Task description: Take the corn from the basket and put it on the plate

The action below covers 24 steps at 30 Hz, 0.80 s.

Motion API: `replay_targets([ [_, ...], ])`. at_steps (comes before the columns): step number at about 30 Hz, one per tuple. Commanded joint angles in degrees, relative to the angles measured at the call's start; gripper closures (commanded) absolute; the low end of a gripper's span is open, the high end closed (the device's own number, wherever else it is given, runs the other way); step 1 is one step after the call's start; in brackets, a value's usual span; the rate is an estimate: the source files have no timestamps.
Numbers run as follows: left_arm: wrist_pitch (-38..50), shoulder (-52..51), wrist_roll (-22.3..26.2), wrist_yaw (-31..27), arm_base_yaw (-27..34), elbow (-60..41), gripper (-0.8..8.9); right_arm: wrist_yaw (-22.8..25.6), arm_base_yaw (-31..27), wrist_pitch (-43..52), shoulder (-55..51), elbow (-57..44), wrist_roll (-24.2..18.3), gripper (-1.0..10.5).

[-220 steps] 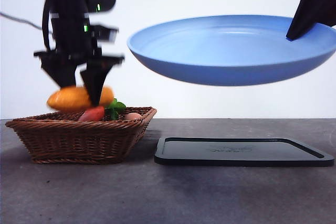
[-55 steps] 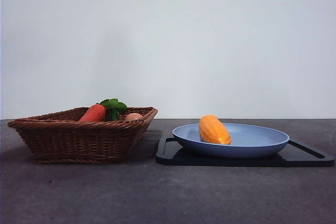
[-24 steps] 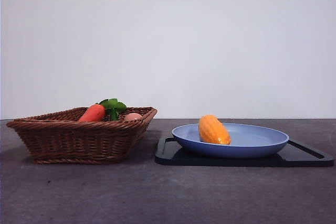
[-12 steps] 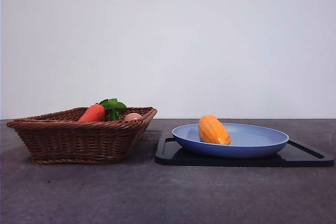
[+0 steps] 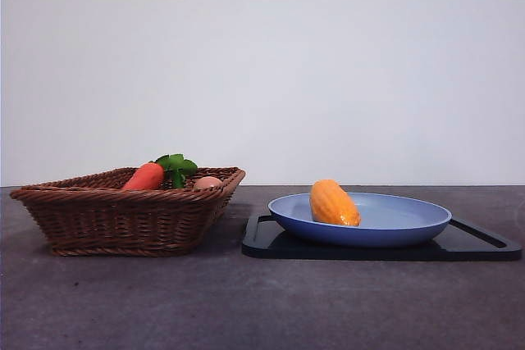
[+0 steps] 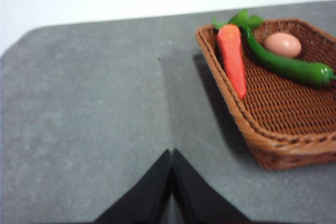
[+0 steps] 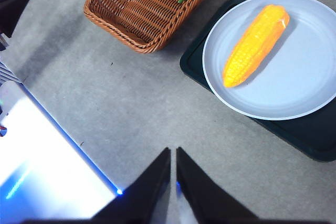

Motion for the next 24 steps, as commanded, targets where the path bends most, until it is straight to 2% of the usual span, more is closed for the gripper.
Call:
replay_targets([
  [1,-3.7,-0.3,-0.5,0.2,0.2,-0.3,8.10,-0.1,0.2,0.7,0.5,1.0,0.5,9.4],
  [24,-4.0,-0.3,-1.3,0.3,0.2,-0.3,8.10,-0.1,0.2,3.7,0.5,1.0,0.5,9.4],
])
